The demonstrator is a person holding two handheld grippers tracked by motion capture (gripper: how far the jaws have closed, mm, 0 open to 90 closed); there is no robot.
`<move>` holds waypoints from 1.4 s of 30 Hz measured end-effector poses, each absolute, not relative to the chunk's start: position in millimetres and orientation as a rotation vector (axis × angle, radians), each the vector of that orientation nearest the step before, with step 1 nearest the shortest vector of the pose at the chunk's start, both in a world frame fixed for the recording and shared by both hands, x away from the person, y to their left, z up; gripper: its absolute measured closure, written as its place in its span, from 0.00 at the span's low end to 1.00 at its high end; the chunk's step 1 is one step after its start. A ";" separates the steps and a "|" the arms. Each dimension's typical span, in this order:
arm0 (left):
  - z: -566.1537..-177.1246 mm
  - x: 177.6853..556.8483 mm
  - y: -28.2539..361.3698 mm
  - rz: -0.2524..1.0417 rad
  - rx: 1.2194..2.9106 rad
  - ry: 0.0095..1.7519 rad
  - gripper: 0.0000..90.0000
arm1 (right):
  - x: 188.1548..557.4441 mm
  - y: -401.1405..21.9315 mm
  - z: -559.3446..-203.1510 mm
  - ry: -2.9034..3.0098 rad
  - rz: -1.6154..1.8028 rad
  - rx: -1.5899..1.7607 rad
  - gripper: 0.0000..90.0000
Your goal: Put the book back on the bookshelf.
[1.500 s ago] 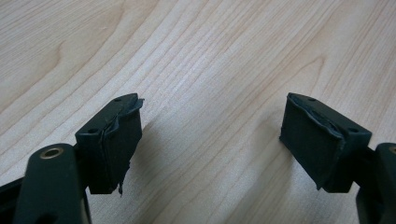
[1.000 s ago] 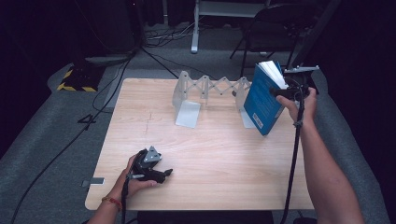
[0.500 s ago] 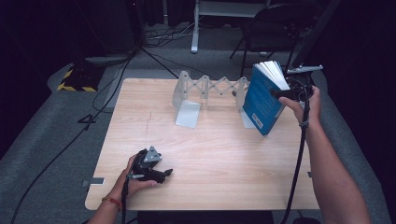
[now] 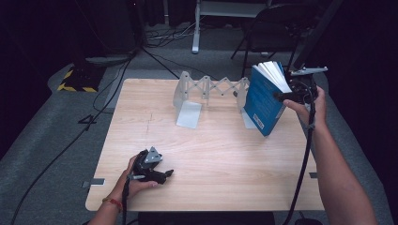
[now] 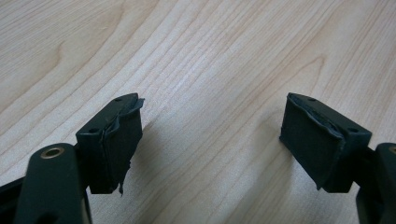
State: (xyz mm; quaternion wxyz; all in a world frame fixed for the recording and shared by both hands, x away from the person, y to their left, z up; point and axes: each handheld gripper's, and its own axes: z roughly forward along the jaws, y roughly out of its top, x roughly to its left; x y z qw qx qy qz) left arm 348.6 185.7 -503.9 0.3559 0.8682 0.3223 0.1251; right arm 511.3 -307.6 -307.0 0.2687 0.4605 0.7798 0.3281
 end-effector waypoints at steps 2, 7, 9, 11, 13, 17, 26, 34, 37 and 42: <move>-503.9 348.6 185.7 0.323 2.243 0.833 0.24 | 509.4 -307.9 -307.3 2.108 0.892 1.234 0.29; -503.8 348.6 185.7 0.323 2.243 0.832 0.24 | 504.1 -309.4 -309.1 2.130 0.887 1.218 0.29; -503.9 348.6 185.7 0.323 2.242 0.832 0.23 | 501.3 -309.4 -309.5 2.137 0.878 1.205 0.29; -503.9 348.6 185.6 0.323 2.242 0.833 0.24 | 498.7 -309.8 -310.0 2.152 0.884 1.199 0.29; -503.9 348.6 185.7 0.323 2.242 0.833 0.24 | 495.9 -309.6 -310.0 2.149 0.873 1.180 0.30; -503.9 348.5 185.6 0.324 2.242 0.833 0.24 | 491.3 -310.4 -311.8 2.155 0.870 1.162 0.30; -503.8 348.6 185.7 0.326 2.243 0.831 0.24 | 481.6 -314.8 -320.0 2.164 0.883 1.125 0.30; -503.8 348.5 185.7 0.329 2.244 0.833 0.24 | 471.6 -317.7 -328.9 2.185 0.896 1.083 0.30; -503.8 348.4 185.7 0.328 2.243 0.834 0.24 | 468.3 -318.5 -333.0 2.198 0.895 1.075 0.30; -503.8 348.3 185.6 0.327 2.242 0.835 0.24 | 463.9 -320.5 -339.9 2.215 0.895 1.062 0.31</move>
